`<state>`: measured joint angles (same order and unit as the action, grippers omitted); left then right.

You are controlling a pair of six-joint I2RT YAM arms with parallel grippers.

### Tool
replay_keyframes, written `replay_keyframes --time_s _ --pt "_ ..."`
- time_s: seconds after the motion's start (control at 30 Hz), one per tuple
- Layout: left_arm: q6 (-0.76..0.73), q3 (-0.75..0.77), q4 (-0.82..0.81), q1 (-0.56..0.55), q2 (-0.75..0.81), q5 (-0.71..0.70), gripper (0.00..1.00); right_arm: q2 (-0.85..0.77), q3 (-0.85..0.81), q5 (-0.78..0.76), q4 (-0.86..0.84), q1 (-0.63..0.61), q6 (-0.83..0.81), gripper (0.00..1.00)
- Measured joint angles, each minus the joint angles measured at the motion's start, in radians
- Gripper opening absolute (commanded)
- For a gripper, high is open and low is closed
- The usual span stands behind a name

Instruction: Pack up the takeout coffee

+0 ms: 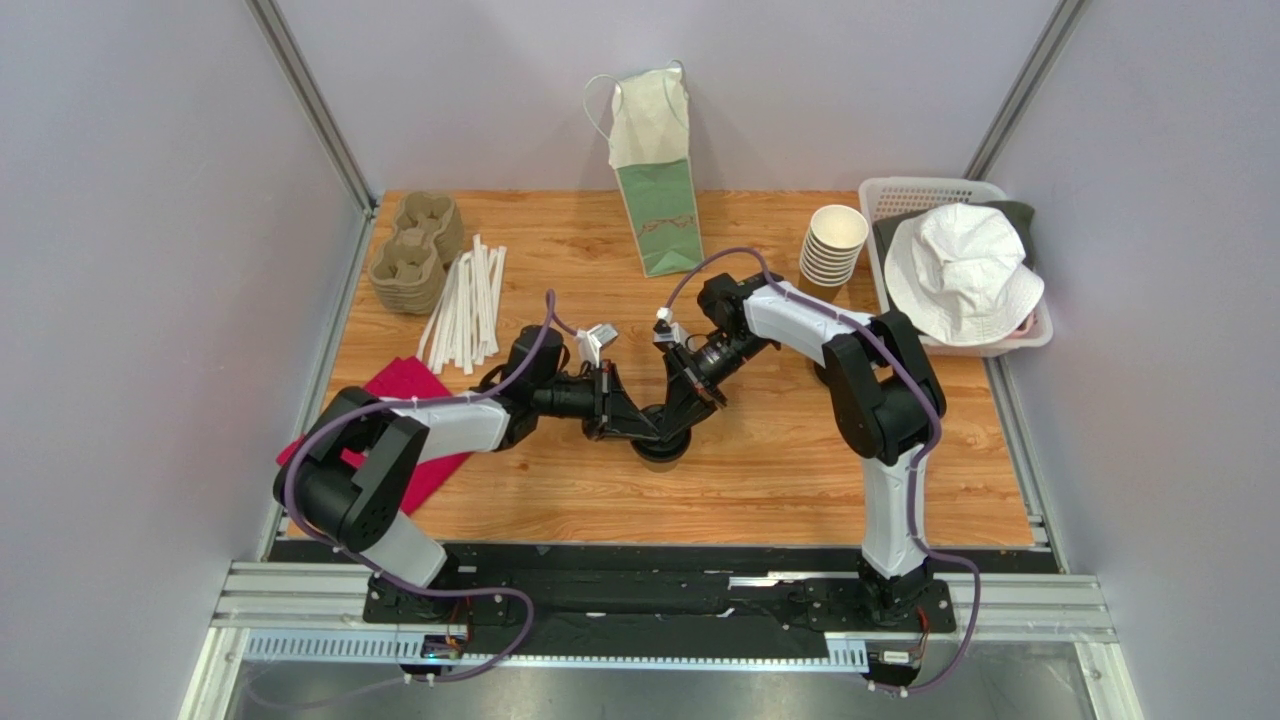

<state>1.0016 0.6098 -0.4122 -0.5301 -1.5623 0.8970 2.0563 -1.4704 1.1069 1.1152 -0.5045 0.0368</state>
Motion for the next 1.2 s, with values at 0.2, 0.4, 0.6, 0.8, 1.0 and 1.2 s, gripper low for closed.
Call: replay_keyframes --time_s 0.2,0.4,0.6,0.8,1.0,1.2 --pt "0.000 0.024 0.051 0.001 -0.011 0.007 0.00 -0.003 0.000 -0.004 -0.002 0.001 0.000 0.00" --pt "0.000 0.020 0.036 0.001 -0.008 0.008 0.00 -0.011 -0.003 -0.019 -0.002 -0.001 0.000 0.00" --pt "0.004 -0.008 -0.027 -0.002 0.020 -0.014 0.00 -0.019 -0.032 -0.064 0.008 -0.006 -0.024 0.01" --pt "0.029 -0.018 -0.068 -0.014 0.099 -0.027 0.04 -0.020 -0.115 -0.122 0.012 -0.021 -0.067 0.06" --pt "0.042 -0.020 -0.038 -0.008 0.241 -0.039 0.08 -0.078 -0.139 -0.139 0.019 -0.023 -0.086 0.20" --pt "0.049 -0.082 0.110 0.016 0.344 -0.076 0.09 -0.240 -0.039 -0.128 0.002 -0.004 -0.070 0.40"
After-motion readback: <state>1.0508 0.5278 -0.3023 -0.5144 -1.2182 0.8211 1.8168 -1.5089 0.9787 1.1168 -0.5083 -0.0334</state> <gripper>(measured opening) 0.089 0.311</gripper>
